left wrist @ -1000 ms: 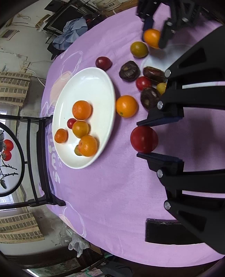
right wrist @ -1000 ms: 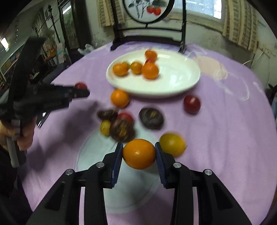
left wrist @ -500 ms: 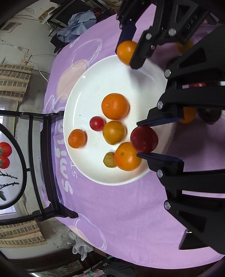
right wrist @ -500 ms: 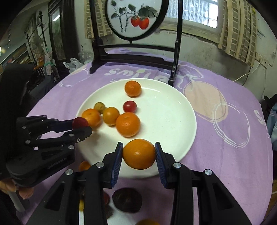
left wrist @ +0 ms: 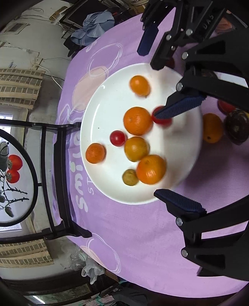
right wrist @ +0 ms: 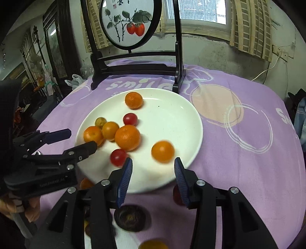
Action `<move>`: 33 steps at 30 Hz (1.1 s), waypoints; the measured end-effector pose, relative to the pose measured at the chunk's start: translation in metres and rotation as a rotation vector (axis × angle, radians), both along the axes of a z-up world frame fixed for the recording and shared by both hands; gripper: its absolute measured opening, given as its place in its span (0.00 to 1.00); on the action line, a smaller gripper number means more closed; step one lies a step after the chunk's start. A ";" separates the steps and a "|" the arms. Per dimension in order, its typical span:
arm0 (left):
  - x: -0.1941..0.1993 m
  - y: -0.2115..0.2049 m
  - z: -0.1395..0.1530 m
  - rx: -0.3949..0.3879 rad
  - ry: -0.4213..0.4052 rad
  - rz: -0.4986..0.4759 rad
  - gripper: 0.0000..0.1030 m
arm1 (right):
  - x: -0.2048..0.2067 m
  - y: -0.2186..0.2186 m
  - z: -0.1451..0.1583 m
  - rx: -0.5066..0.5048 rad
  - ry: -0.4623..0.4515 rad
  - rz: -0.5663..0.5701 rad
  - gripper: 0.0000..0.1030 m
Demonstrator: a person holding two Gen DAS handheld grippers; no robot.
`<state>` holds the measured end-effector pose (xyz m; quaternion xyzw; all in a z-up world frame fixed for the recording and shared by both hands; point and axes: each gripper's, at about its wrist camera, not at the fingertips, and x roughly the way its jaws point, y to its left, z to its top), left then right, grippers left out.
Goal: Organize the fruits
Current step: 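Open both tools to drop the tomato and orange onto the plate, then grasp the small yellow lime with the left tool while the right tool grasps the yellow lemon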
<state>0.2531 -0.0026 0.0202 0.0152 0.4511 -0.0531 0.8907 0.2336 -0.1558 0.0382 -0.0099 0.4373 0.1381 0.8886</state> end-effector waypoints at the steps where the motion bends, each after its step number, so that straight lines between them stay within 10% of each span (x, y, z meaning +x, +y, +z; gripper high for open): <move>1: -0.005 0.001 0.000 -0.001 0.001 0.001 0.74 | -0.006 -0.002 0.001 0.005 0.000 0.002 0.46; 19: -0.103 0.022 -0.024 -0.014 -0.006 0.018 0.77 | -0.117 -0.028 -0.023 -0.019 0.044 -0.048 0.59; 33: -0.107 0.043 -0.042 -0.056 -0.015 0.015 0.79 | -0.095 -0.009 -0.061 -0.137 0.131 -0.080 0.60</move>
